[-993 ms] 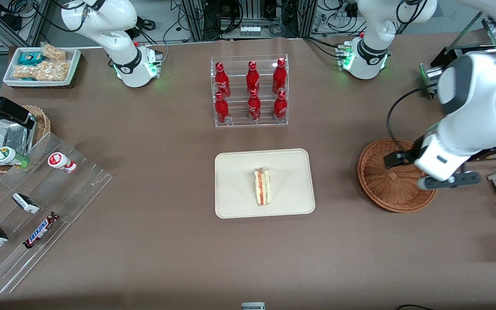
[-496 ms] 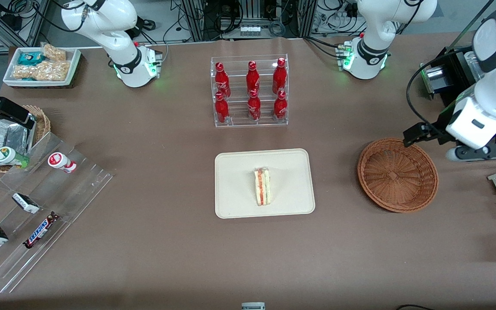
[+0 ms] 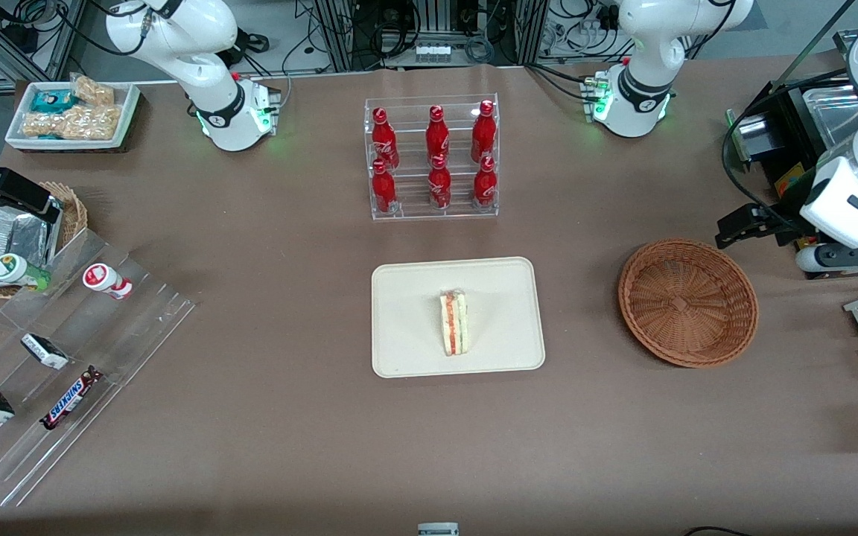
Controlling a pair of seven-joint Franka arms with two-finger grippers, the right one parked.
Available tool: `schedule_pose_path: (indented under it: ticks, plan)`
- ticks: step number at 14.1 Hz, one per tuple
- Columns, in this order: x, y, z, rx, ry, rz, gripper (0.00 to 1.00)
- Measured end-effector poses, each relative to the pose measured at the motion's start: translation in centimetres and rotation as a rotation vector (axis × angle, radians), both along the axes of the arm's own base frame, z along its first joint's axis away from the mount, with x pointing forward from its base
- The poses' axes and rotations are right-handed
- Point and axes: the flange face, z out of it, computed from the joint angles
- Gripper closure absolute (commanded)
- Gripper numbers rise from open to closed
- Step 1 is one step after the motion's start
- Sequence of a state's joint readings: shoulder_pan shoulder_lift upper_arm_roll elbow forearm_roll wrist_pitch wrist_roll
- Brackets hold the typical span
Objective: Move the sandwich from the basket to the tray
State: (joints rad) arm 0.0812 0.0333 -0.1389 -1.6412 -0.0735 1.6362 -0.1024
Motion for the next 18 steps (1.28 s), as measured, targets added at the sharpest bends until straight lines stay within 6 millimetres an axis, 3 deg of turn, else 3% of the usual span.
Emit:
schedule_pose_path:
  ticks: [5, 18]
  plan:
    - [-0.4, 1.6, 2.4, 0.006, -0.011, -0.037, 0.00]
    - [-0.5, 1.5, 2.8, 0.060, -0.017, -0.051, 0.00]
